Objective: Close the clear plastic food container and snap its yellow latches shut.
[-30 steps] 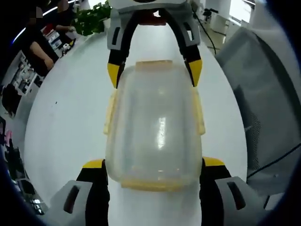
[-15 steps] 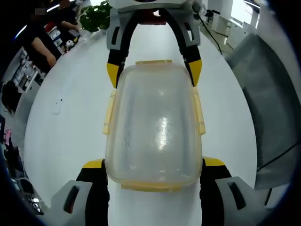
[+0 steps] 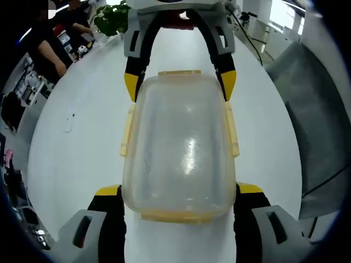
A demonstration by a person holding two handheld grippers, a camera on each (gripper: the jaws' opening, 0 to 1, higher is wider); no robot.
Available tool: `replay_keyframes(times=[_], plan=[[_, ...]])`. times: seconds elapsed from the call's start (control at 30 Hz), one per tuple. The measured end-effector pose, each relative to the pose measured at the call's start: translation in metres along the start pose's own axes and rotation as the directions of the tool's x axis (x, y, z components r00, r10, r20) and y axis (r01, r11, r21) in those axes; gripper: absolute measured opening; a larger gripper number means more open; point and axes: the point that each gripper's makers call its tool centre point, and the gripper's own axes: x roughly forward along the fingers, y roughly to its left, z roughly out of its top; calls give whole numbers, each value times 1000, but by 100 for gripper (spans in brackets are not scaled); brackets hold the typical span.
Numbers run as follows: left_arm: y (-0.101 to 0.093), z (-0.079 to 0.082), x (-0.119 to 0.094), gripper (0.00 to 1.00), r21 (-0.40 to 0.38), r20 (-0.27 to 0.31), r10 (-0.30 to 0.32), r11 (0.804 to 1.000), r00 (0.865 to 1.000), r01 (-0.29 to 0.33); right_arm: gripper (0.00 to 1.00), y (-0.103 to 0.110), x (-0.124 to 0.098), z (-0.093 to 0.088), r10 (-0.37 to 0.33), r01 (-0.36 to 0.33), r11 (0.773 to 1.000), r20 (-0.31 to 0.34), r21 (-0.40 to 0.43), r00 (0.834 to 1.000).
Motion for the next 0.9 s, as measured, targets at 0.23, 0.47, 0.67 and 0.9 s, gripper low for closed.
replay_keyframes(times=[0.23, 0.47, 0.67, 0.9], plan=[[4, -1, -5, 99, -62, 3, 37, 997, 999, -37, 99, 4, -6, -7, -21, 20, 1000, -35, -19, 999], [-1, 3, -15, 99, -140, 42, 72, 988, 997, -65, 99, 11, -14, -3, -46, 44, 995, 21, 94, 999], [-10, 1, -24, 99, -196, 54, 94, 977, 994, -81, 99, 14, -24, -6, -94, 86, 982, 41, 167, 995], [-16, 3, -34, 99, -294, 104, 138, 950, 985, -102, 99, 22, -34, -8, -139, 120, 966, 67, 231, 988]])
